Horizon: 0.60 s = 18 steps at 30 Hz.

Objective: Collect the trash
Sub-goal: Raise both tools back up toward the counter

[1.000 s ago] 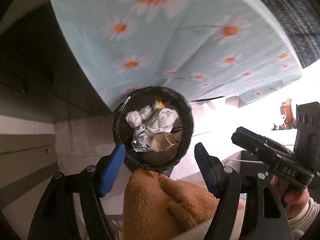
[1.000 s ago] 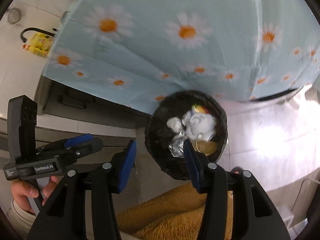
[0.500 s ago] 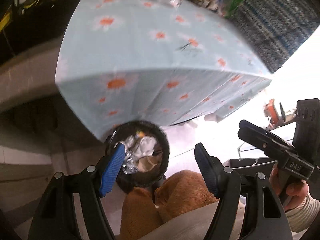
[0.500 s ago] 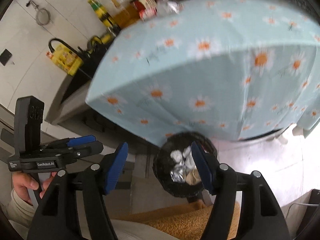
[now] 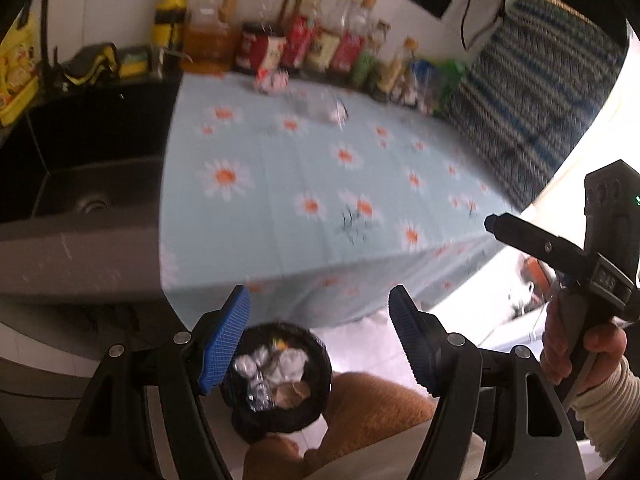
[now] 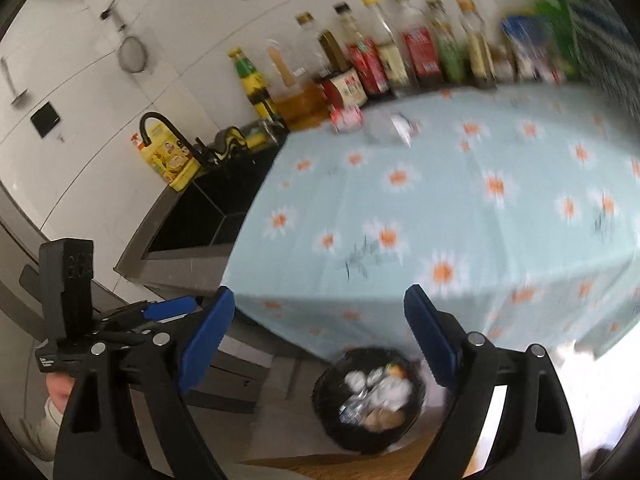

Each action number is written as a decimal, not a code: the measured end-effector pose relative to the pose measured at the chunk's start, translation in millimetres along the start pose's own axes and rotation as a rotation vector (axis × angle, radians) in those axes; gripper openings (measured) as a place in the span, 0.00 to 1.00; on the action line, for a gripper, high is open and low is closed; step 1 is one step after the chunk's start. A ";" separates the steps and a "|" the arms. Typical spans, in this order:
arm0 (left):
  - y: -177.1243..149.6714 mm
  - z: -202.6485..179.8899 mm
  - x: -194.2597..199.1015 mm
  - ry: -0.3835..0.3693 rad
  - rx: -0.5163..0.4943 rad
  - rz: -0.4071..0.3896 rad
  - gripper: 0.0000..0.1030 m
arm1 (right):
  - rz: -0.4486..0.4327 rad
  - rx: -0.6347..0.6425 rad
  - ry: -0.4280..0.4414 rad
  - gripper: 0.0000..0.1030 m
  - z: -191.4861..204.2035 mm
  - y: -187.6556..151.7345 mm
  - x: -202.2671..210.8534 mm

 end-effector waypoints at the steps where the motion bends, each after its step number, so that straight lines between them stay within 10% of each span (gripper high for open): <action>1: 6.4 0.7 3.5 0.008 0.004 -0.018 0.68 | -0.005 0.024 -0.005 0.86 1.2 11.5 -2.0; 18: 81.0 19.2 -17.2 0.240 0.114 -0.122 0.88 | 0.092 0.278 0.076 0.87 -42.5 154.0 -125.8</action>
Point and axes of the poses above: each gripper's, at about its wrist camera, not at the fingertips, and x roughly against the way its jaws point, z to its left, y to its top, the point moved 4 cm from there along -x, roughly the way its jaws point, and after that the axes turned 10 degrees about -y, right-handed, at the moved point
